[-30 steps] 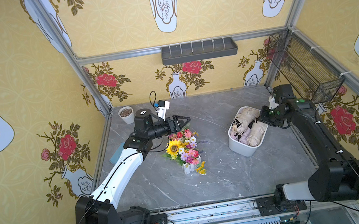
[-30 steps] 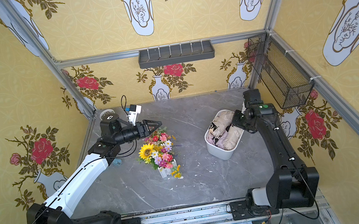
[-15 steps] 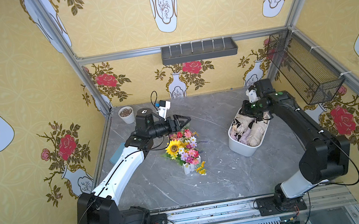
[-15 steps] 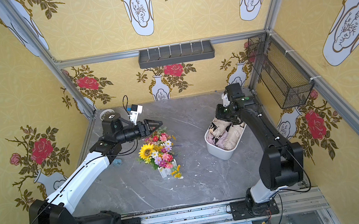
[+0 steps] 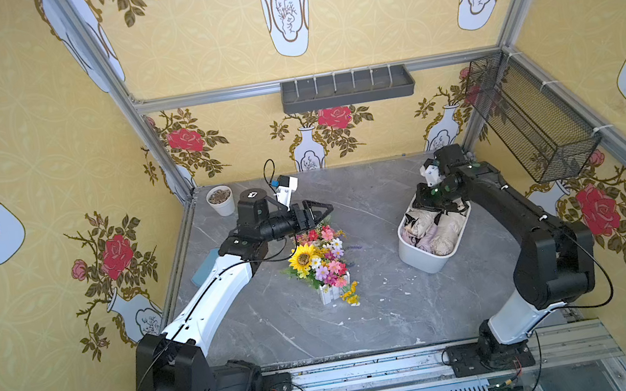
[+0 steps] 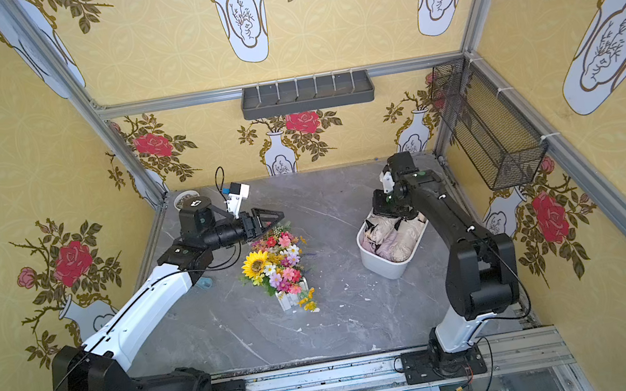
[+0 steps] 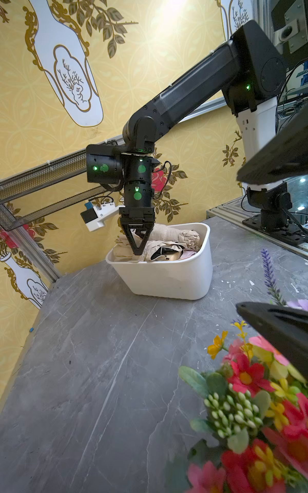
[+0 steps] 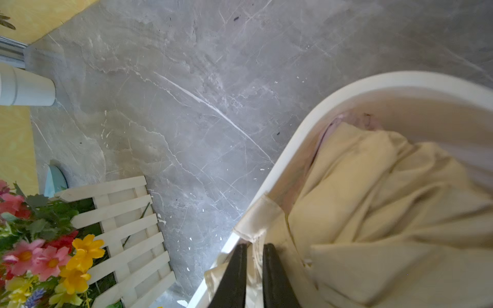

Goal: Put the umbrella into the storage box
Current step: Adjust the umbrella in the storage box.

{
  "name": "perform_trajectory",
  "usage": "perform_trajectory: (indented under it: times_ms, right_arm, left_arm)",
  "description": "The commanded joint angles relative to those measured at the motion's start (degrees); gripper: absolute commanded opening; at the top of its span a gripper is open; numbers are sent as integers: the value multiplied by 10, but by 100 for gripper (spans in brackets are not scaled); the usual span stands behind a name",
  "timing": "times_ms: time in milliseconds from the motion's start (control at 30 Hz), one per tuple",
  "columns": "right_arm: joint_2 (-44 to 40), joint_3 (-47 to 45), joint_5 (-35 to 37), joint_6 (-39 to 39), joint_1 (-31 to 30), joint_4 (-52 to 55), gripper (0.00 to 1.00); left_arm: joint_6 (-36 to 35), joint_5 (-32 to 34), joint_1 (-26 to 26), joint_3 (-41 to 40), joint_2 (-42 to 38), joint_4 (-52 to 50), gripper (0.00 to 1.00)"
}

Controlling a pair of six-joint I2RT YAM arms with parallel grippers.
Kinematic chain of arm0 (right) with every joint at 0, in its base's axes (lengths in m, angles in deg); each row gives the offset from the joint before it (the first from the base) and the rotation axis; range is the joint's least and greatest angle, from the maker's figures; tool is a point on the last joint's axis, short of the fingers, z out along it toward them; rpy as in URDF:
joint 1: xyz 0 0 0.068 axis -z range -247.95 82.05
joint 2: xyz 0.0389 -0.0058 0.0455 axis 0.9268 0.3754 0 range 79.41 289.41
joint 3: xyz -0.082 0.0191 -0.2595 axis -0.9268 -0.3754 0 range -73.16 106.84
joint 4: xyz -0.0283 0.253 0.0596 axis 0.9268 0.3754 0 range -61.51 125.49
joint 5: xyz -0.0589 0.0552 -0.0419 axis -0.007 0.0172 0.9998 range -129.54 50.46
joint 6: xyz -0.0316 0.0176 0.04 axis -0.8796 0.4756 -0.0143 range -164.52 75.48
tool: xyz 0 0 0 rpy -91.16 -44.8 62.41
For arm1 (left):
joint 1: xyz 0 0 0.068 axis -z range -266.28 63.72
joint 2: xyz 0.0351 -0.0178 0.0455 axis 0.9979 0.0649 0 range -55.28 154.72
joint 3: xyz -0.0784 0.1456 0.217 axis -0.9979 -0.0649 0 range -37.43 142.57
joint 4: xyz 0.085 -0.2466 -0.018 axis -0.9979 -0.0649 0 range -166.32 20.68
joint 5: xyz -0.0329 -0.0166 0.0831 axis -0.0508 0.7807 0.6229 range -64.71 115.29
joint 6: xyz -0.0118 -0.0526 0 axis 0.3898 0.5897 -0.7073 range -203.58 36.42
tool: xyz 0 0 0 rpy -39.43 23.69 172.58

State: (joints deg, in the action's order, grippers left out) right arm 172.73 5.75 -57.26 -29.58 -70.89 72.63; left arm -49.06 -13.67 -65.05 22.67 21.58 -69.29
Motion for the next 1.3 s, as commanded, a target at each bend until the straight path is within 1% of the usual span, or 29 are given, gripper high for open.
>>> perform_trajectory:
  times_ms: [0, 33, 100, 167, 200, 233, 333, 467, 533, 733, 933, 1133, 1267]
  right_arm:
    - [-13, -3, 21, -3, 1, 75, 20]
    - [-20, 0, 22, -2, 1, 72, 22]
    - [-32, 12, 26, 5, 0, 69, 29]
    - [-42, 28, 40, 12, 1, 67, 39]
    - [-46, 34, 49, 17, 0, 65, 41]
    - [-49, 41, 55, 22, 1, 62, 41]
    - [-57, 58, 61, 30, 4, 54, 40]
    - [-69, 59, 93, 54, 12, 37, 30]
    - [-66, 61, 112, 64, 18, 38, 27]
    - [-27, 63, 106, 65, 26, 39, 27]
    - [3, 43, 108, 66, 28, 27, 27]
    - [26, 4, 111, 70, 36, 25, 27]
    - [29, -13, 103, 67, 39, 18, 28]
  left_arm:
    - [-4, -9, -1, -3, 3, 10, 75]
    - [-5, -9, -1, -3, 4, 10, 74]
    - [-5, -9, -1, -3, 4, 10, 74]
    - [-5, -9, 0, -4, 6, 10, 74]
    - [-5, -10, -1, -4, 4, 10, 74]
    - [-5, -10, -1, -6, 5, 10, 74]
    - [-5, -9, 0, -7, 3, 10, 74]
    - [-5, -9, -1, -8, 2, 10, 74]
    - [-5, -7, -1, -9, 2, 10, 74]
    - [-14, 4, -1, -10, -5, 4, 74]
    - [-45, 32, -2, 4, -20, -35, 75]
    - [-52, 61, -19, 2, -44, -54, 75]
    - [-54, 77, -41, -7, -65, -64, 75]
